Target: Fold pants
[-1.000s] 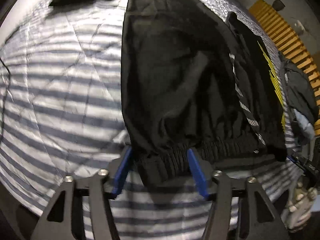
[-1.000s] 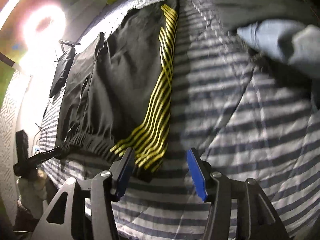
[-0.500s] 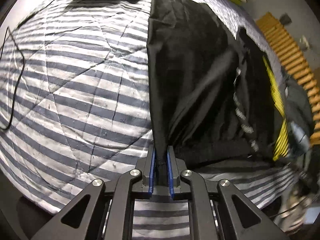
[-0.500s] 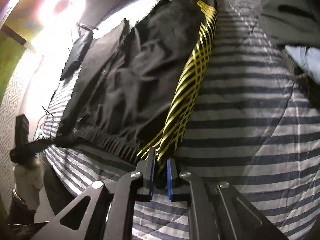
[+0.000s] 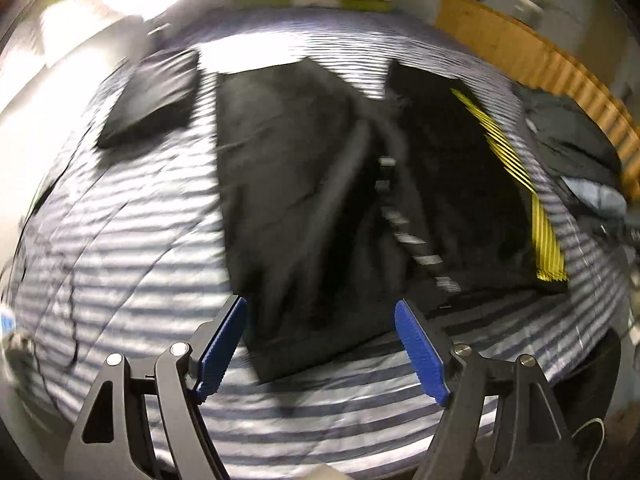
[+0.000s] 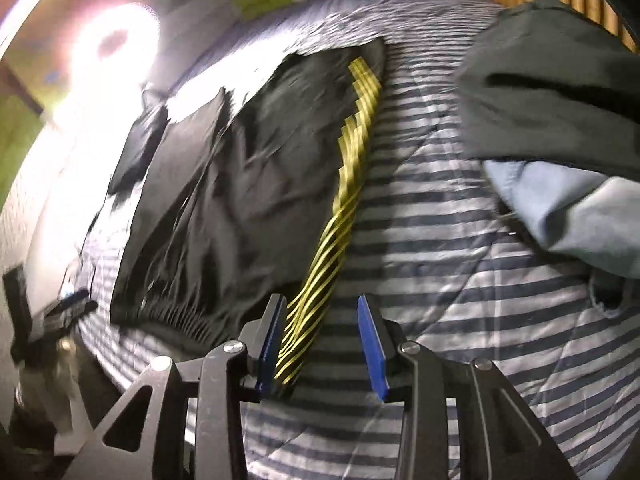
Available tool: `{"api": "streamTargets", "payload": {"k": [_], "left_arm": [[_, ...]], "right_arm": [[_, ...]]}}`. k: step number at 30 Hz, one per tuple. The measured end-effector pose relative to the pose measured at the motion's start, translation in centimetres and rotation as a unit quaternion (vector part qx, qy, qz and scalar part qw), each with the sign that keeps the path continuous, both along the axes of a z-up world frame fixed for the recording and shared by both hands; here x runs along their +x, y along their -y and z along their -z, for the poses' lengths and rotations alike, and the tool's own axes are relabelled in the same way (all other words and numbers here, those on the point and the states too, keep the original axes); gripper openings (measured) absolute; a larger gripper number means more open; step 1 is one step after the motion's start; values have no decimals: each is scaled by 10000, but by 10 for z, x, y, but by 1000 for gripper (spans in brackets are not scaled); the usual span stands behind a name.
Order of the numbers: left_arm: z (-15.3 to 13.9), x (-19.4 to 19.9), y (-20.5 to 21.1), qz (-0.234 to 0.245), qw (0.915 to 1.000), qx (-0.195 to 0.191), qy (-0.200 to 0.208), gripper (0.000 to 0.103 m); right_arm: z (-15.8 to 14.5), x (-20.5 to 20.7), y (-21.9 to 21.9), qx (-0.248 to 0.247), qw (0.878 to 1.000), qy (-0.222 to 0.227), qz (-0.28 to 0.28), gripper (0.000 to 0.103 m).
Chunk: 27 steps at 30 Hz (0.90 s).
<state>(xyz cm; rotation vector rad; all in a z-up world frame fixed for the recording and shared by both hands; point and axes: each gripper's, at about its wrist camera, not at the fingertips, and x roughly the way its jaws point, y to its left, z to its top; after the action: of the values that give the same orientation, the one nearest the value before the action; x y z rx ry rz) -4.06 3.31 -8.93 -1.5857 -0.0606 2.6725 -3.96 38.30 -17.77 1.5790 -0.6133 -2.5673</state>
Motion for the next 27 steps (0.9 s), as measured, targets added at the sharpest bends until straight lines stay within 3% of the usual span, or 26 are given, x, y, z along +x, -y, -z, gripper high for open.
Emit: {"api": "streamTargets", "payload": {"k": [4, 6, 9, 13, 15, 18, 20, 24, 27], "left_arm": [[10, -39, -56, 543, 9983, -199, 72, 79], [18, -58, -80, 709, 9972, -102, 211, 79], [34, -79, -92, 686, 9967, 168, 401, 75], [48, -104, -118, 591, 9974, 296, 279, 73], [49, -105, -133, 758, 9958, 414, 291, 73], [52, -103, -169, 1486, 9882, 90, 357, 74], [58, -100, -198, 1937, 9796, -359, 387, 75], [66, -93, -226, 2356, 9682, -753, 377, 75], [64, -86, -244, 2658, 9587, -1003, 154, 75]], "right_arm": [[5, 5, 2, -60, 9998, -99, 139, 34], [8, 8, 5, -5, 9998, -112, 140, 34], [12, 11, 7, 64, 9997, -168, 158, 34], [13, 15, 1, 94, 9989, -348, 304, 34], [17, 14, -2, 43, 9993, -233, 293, 34], [25, 14, -3, -248, 9996, -69, 153, 34], [29, 17, -3, -350, 9993, 6, 110, 34], [43, 22, -1, -787, 9966, 233, 15, 34], [51, 24, 0, -1037, 9940, 332, -54, 34]]}}
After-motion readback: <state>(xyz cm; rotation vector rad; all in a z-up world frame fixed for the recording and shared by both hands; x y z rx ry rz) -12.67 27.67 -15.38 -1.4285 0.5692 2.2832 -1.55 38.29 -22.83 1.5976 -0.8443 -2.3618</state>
